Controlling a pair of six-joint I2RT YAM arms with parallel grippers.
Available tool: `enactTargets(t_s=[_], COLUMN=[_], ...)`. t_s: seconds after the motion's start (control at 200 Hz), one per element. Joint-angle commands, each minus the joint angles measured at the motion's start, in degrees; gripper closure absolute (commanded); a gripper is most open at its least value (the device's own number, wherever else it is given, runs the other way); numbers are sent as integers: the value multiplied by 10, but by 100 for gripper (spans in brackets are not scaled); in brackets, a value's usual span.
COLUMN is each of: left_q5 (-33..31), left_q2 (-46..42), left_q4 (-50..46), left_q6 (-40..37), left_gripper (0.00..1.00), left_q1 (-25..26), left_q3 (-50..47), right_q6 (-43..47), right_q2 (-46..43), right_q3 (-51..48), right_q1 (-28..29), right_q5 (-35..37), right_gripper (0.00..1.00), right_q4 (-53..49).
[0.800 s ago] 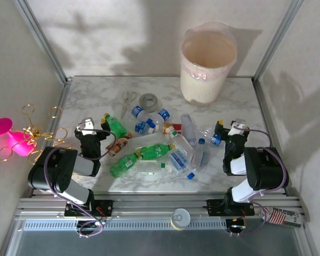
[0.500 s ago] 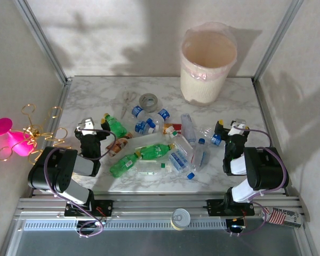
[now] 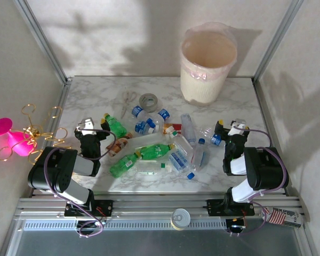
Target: Put the plastic bottles in the bin
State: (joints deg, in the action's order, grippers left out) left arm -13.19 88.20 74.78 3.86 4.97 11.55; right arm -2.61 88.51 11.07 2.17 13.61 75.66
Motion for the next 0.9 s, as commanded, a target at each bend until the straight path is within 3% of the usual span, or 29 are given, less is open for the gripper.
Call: enactTargets(t_s=[0.0,0.391,0.531,0.621,0.786,0.896], left_q5=[11,8,-31,-56,-84,-43], left_q2=[2,2,-54,-115,-218,-265], left_q4=[5,9,-82,-165,-339,-461], left_q6=[4,3,-19,-20,84,166], left_gripper=[1,1,1,1,1,1], left_q1=[-6,-4,22,35,37,38], left_q3=[9,8,35,59,112,156], right_q6=[-2,0,4,-6,-85,-149], right_q2=[3,3,-95,-153,-237,-266], right_q3=[3,3,64,81,164,237], right_q1=[3,4,8,9,9,11], right_q5=[-2,2,10,8,-9,-44], right_gripper=[1,1,1,1,1,1], right_q4=[12,15,-159,-206,-404,-568])
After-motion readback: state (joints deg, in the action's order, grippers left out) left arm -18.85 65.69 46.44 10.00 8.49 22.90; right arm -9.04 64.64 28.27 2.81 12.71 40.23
